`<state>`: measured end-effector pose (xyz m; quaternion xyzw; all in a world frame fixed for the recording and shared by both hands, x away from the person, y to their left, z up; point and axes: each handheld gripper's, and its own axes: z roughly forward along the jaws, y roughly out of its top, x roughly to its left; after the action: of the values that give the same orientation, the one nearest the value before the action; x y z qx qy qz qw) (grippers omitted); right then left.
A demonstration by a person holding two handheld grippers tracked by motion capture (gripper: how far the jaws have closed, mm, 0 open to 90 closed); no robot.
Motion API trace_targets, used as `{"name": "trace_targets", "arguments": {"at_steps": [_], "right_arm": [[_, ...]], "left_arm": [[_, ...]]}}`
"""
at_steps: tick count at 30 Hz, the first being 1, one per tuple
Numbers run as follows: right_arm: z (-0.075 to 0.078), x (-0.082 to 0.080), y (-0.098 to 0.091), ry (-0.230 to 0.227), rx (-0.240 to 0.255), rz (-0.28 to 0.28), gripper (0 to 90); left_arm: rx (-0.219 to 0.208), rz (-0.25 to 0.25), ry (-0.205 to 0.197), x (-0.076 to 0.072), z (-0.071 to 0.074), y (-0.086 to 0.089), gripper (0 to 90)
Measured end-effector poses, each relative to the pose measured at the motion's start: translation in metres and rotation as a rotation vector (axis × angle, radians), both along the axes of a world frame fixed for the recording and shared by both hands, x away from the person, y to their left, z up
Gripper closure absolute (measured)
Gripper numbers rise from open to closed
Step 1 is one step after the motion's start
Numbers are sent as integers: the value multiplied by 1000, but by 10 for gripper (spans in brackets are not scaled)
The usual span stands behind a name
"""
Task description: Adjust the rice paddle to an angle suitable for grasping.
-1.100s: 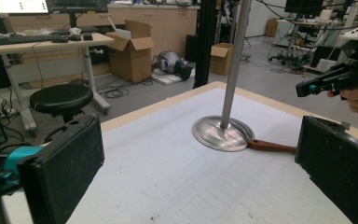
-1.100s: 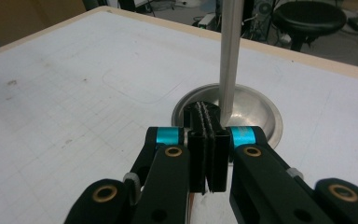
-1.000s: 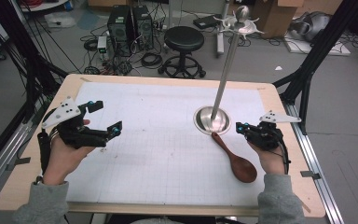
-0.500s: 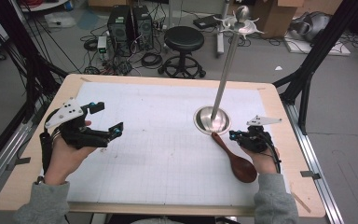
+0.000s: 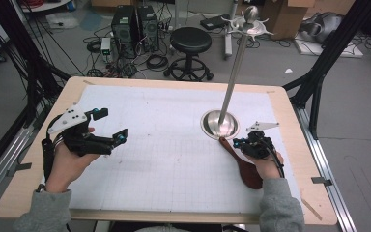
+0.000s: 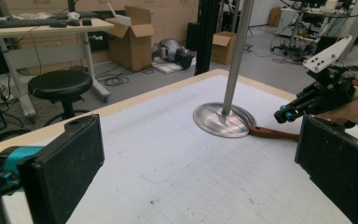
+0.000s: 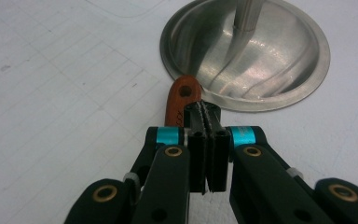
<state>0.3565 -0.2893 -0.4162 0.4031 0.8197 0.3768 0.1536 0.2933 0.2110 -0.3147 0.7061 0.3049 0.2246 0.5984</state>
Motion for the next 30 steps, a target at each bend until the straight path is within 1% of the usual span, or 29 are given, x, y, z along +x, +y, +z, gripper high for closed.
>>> {"name": "trace_targets", "arguments": {"at_steps": [1, 2, 4, 6, 7, 9, 12, 14, 16, 18, 19, 20, 23, 24, 30], "right_arm": [[-1, 1, 0, 5, 1, 0, 892], [-4, 3, 1, 22, 2, -1, 892], [-5, 3, 2, 28, -2, 1, 891], [-7, 5, 3, 33, -7, 6, 892], [-9, 7, 3, 41, -12, 1, 892], [-11, 9, 2, 44, -15, 0, 892], [-13, 11, 1, 56, -13, 1, 892], [-14, 12, 1, 60, -19, 2, 892], [-15, 13, 1, 71, -19, 0, 892], [-16, 13, 1, 73, -16, 0, 892], [-16, 14, 1, 83, -9, -1, 892], [-16, 14, 1, 83, -9, -1, 892], [-19, 15, 3, 96, -21, 6, 892], [-20, 16, 4, 95, -29, 11, 892], [-20, 16, 6, 97, -34, 12, 893]], "left_arm": [[0, 3, 1, 0, 0, 0, 17], [2, 2, 2, -1, 0, 1, 17], [1, 8, 1, -1, 0, 3, 17], [-1, 3, 0, -2, 0, 5, 18], [2, 9, 0, -2, -1, 6, 17], [8, 14, 2, -3, -1, 6, 17], [8, 26, 4, -3, -1, 7, 17], [5, 29, -8, -5, -1, 9, 17], [0, 28, -12, -6, -1, 9, 18], [-5, 33, -12, -6, -1, 9, 18], [0, 35, -4, -6, -1, 10, 18], [0, 35, -4, -6, -1, 10, 18], [8, 41, 4, -5, -3, 11, 18], [7, 42, 4, -5, -3, 11, 18], [5, 44, 6, -5, -3, 12, 18]]}}
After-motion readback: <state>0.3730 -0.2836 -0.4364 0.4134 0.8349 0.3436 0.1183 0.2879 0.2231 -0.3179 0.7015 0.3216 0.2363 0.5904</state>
